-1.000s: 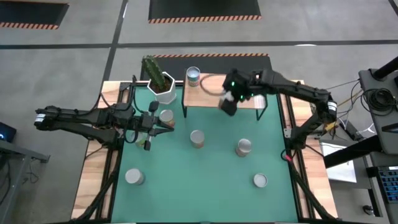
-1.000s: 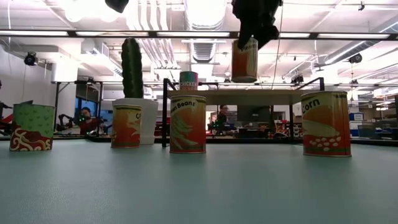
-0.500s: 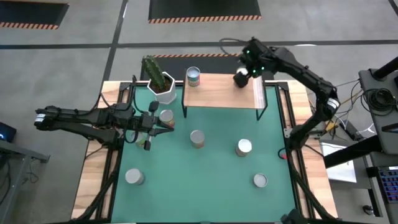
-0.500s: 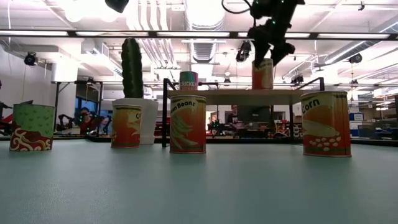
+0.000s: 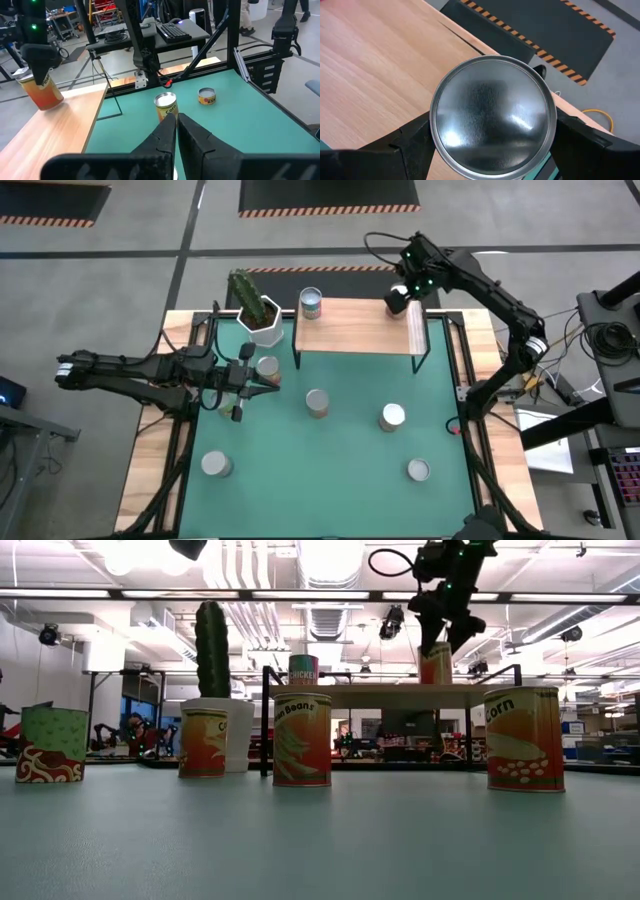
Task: Pick and place cans onto a shelf
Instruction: Put the canned pineapple on the shelf
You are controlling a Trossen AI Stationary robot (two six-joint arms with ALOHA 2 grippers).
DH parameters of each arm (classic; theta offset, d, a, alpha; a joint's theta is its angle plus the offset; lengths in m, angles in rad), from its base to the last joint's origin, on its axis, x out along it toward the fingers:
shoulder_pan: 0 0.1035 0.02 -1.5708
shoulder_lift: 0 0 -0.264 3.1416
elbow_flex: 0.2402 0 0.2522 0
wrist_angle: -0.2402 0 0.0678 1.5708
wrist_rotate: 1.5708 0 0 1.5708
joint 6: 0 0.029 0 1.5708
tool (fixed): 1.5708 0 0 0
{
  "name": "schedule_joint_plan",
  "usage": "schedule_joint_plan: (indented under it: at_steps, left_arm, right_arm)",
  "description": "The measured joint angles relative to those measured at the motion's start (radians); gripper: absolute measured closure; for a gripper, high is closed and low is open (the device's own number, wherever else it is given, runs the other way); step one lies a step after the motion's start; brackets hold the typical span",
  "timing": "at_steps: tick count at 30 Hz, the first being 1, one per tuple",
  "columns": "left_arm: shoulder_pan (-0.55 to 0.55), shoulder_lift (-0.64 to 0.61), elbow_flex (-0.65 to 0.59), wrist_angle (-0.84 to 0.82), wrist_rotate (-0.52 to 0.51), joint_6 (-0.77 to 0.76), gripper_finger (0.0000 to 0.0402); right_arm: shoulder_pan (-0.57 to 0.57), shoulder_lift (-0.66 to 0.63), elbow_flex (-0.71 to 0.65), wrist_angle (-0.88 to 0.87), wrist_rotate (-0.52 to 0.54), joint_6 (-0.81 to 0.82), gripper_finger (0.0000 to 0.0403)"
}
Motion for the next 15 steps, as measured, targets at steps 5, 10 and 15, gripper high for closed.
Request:
schedule_joint_plan:
  at_steps: [5, 10, 15]
  left_arm:
    - [0.000, 0.000, 0.000, 0.000, 0.000, 0.000, 0.0402]
    - [0.000, 0.000, 0.000, 0.000, 0.000, 0.000, 0.0402]
    - [0.000, 0.000, 0.000, 0.000, 0.000, 0.000, 0.0402]
  right_arm:
    - [0.000, 0.000, -0.003, 0.003, 0.001, 0.000, 0.0094]
    - [0.000, 0.000, -0.004, 0.011, 0.001, 0.000, 0.0090]
    - [0.000, 0.000, -0.005, 0.035, 0.009, 0.003, 0.0093]
